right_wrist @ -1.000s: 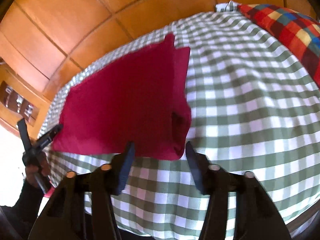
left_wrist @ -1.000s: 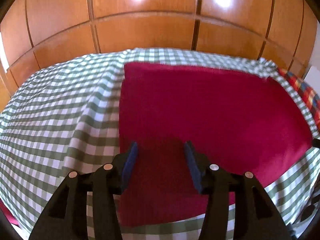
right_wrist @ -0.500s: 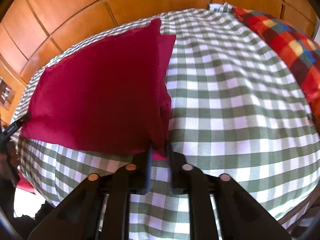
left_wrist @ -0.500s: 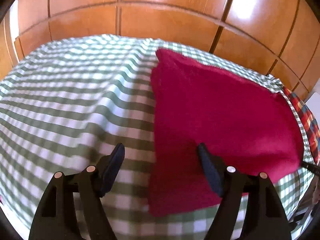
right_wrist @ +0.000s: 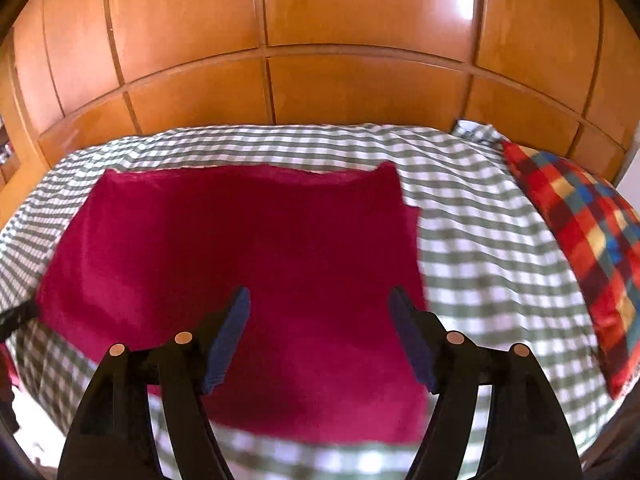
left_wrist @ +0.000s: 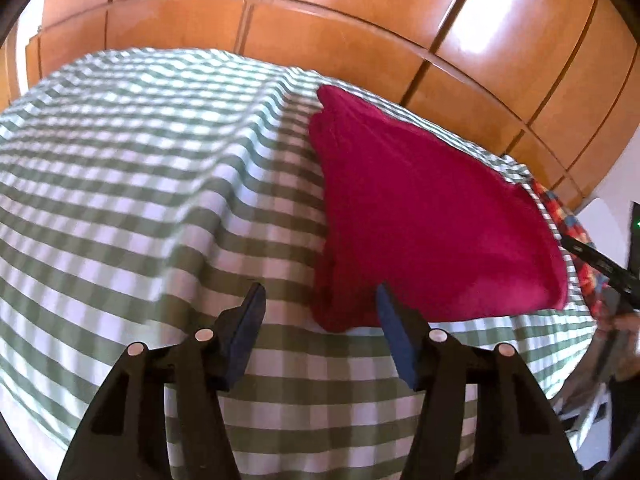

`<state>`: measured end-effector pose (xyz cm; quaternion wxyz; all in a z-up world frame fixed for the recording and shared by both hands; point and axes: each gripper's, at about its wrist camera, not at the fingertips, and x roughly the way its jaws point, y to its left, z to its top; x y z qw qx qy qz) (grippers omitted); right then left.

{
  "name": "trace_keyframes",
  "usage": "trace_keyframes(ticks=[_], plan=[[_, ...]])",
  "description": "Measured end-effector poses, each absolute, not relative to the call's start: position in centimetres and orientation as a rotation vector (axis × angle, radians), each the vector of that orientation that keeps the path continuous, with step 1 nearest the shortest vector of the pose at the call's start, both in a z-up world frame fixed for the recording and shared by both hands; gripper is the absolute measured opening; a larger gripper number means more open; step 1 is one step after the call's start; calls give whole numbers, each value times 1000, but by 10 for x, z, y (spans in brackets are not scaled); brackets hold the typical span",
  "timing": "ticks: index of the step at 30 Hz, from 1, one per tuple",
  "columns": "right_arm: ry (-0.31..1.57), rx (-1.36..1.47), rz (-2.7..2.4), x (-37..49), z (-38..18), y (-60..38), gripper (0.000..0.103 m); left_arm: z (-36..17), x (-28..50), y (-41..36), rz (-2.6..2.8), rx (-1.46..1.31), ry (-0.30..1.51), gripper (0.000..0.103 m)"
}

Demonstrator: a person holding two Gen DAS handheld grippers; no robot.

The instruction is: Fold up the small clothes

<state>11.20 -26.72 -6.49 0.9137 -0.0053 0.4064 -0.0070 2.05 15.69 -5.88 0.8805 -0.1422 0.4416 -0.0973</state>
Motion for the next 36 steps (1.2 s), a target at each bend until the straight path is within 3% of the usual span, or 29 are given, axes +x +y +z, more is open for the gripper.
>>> trace_keyframes(ticks=[3,4,5,10,15,19,23,29,36], plan=[[856,-16,-57,123,-82,-269,71,-64,27,152,-246,-350,946,46],[873,-12,-68,125,-90,-273,71,-65,28,150,-258,-350,954,31],[892,-8,-78,127,-101,-277,76,-66,28,148,-253,-331,960,22],[797,53,-27,113,-123,-292,79,-82,21,162,-261,-368,992,17],[783,12,-54,114,-124,-283,82,-81,19,162,-240,-403,997,21],[773,12,-58,113,-124,-282,82,-50,22,141,-109,-222,912,47],[766,15,-58,112,-124,-283,82,-19,28,126,-6,-96,808,61],[763,14,-60,112,-124,-282,82,1,44,118,48,-31,750,68],[763,14,-58,112,-124,-283,82,-3,59,115,85,33,743,69]])
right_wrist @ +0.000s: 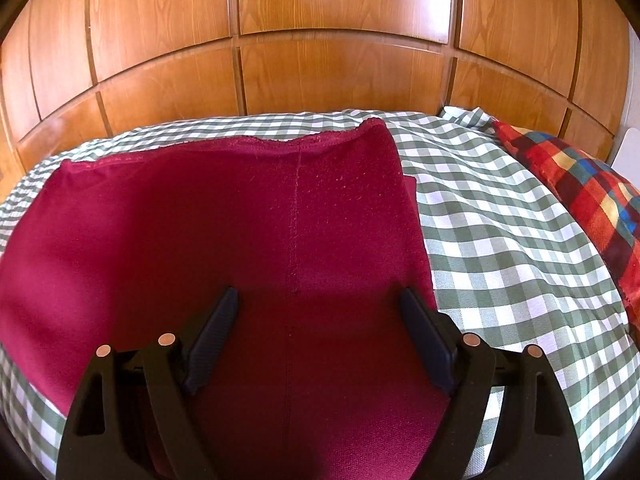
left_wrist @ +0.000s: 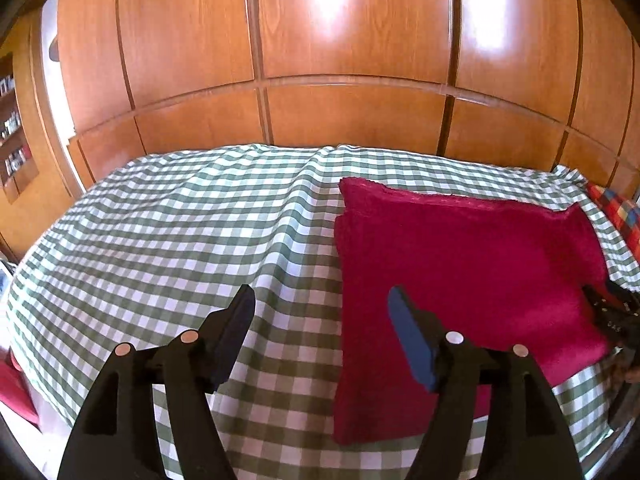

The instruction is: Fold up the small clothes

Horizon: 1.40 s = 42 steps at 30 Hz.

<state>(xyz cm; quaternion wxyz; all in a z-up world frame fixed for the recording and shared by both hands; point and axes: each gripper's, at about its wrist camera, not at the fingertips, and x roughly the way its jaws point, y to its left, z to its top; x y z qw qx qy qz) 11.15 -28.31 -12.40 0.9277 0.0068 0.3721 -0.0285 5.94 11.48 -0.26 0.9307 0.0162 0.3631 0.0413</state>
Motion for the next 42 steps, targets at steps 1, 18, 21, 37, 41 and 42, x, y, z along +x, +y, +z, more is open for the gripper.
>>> trace_keyframes(ticks=[1,18,21,37,41,42], plan=[[763,14,-58,112,-124,-283,82,-2,59,112,91,40,742,69],[759,17,-58,111,-124,-283,83,-9,87,105,58,32,779,70],[758,18,-57,112,-124,-284,83,-14,95,103,47,30,801,69],[766,29,-61,115,-124,-281,83,-71,169,116,108,-33,961,49],[821,50,-32,118,-112,-282,83,-61,161,120,122,-63,951,49],[832,73,-16,118,-107,-285,83,-56,157,122,130,-74,939,49]])
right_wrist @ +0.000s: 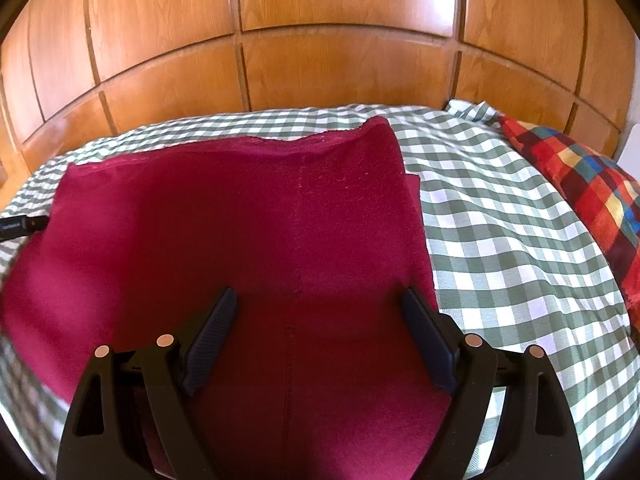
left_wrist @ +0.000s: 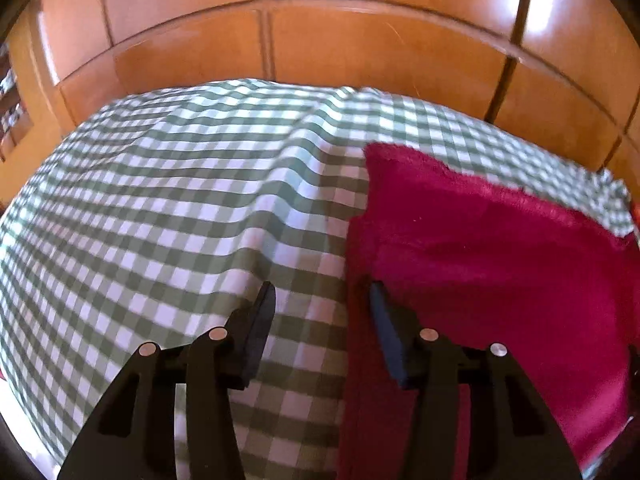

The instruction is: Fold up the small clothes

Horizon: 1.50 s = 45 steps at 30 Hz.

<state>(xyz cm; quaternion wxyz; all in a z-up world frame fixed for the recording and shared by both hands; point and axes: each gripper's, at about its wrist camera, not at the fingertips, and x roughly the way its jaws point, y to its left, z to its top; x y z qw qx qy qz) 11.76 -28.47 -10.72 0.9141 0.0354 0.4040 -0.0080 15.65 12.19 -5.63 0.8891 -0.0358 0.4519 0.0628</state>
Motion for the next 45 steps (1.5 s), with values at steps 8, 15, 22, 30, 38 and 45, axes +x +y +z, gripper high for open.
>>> trace_keyframes(ticks=[8,15,22,30,38,45], plan=[[803,326,-31,101,-81,-344,83,-21,103,112,60,-62,778,58],[951,643,94,104,-131,-369,72,-32,77,67,-136,-26,803,66],[986,639,222,106,-132,-343,49,-62,80,53,-180,-78,918,67],[920,631,277,110,-96,-318,28,-66,84,59,-216,-113,944,67],[817,486,441,128,-24,-244,26,-67,88,92,-297,-340,972,55],[840,373,594,155,-5,-145,26,-76,91,105,-334,-399,974,48]])
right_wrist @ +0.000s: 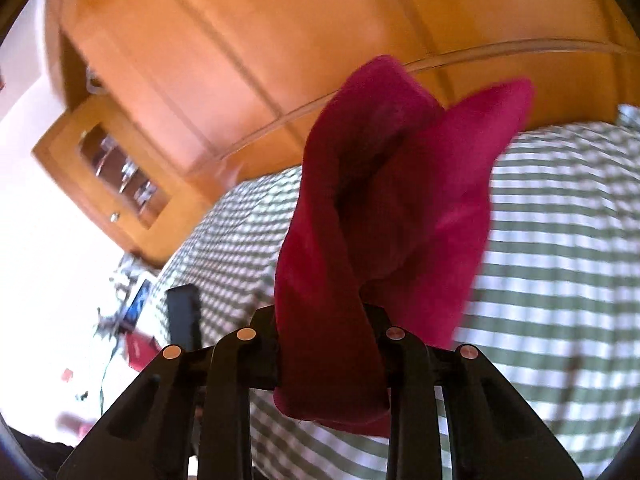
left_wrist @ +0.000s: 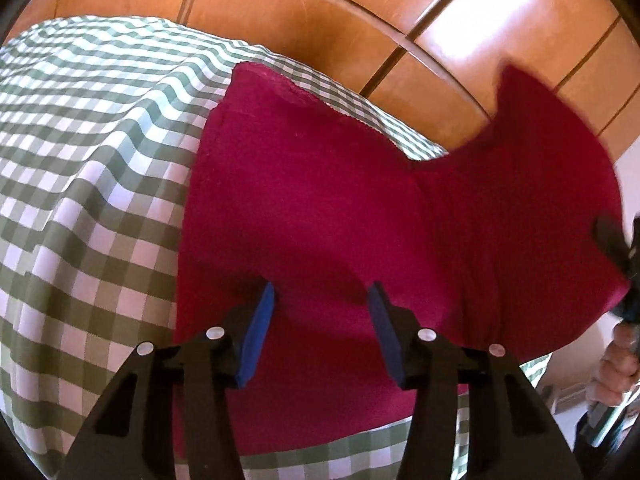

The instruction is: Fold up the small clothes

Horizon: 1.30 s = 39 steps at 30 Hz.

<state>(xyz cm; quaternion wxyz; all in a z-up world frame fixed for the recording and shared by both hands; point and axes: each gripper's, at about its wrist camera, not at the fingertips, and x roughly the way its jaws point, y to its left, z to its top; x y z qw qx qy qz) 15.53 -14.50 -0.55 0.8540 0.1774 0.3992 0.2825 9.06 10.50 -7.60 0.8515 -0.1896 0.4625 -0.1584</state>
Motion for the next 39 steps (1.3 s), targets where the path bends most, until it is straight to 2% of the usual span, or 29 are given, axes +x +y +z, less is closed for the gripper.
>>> trace_keyframes(ticks=[3,4,5,15,17,21,23,28,34,39], plan=[[882,307,645,166,-11,-98,26,-74,92,108,-334,-402,973,44],[895,290,653,162,-12,-89,26,-72,91,113,-332,-428,971,38],[911,262,660,163,-17,-79,26,-69,89,120,-338,-463,962,37],[1012,33,648,164,-62,-14,26,-58,63,193,-289,-662,888,40],[1004,-13,651,157,-66,-11,27,-56,62,195,-296,-663,887,45],[964,40,771,147,-50,-13,54,-45,66,195,-307,-685,861,57],[939,85,836,138,-40,-21,58,-42,74,197,-309,-686,861,62],[900,170,787,117,-32,-71,58,-36,74,200,-339,-728,864,74],[943,193,522,96,-61,-142,58,-27,73,197,-385,-751,865,75],[974,129,449,72,-88,-153,58,-23,87,170,-406,-673,901,78]])
